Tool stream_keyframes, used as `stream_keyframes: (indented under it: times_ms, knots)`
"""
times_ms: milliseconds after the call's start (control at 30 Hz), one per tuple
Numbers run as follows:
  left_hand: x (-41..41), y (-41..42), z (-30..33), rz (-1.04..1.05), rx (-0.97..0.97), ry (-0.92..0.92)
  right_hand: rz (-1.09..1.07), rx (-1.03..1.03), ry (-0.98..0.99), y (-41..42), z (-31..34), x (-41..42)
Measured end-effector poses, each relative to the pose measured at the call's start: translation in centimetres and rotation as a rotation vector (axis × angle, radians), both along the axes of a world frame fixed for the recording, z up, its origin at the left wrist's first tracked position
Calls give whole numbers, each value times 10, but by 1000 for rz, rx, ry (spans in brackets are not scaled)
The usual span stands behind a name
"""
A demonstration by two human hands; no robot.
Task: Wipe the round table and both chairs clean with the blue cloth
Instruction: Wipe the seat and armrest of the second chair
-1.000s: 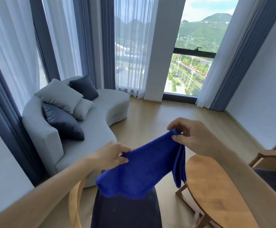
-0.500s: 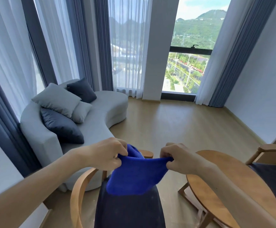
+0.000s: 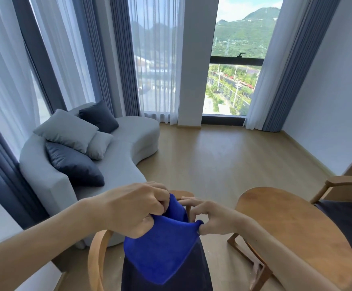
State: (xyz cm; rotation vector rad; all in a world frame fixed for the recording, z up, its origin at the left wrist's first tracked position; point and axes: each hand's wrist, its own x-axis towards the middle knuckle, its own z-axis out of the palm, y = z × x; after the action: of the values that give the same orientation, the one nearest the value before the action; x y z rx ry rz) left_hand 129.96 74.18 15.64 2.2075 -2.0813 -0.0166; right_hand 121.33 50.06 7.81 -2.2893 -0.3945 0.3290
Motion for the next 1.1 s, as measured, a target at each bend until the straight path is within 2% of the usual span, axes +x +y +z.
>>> stream_keyframes:
  times_ms: [100,300,500,700,833,933,1033,1100]
  knots:
    - [-4,4,6,-3,8,38,1,43,-20,6,-2,2]
    - [-2,16,9,65,31,84,-65,-2,-8,10,12,1]
    - [27,35,-9,237,48,232,-59,-179,-243,-3,31,-6]
    - [35,30,-21,310,-190,294,-92,-306,-300,-8,47,-3]
    - [27,28,-25,263,-351,322,-145,-246,-312,-10,55,-6]
    - [23,25,-28,297,-474,254,-196,-165,-321,-10,58,-8]
    - [27,22,-32,395,-527,215,-259,-113,-301,-8,56,-6]
    - [32,22,-32,457,-486,294,-302,-126,-284,-5,53,-4]
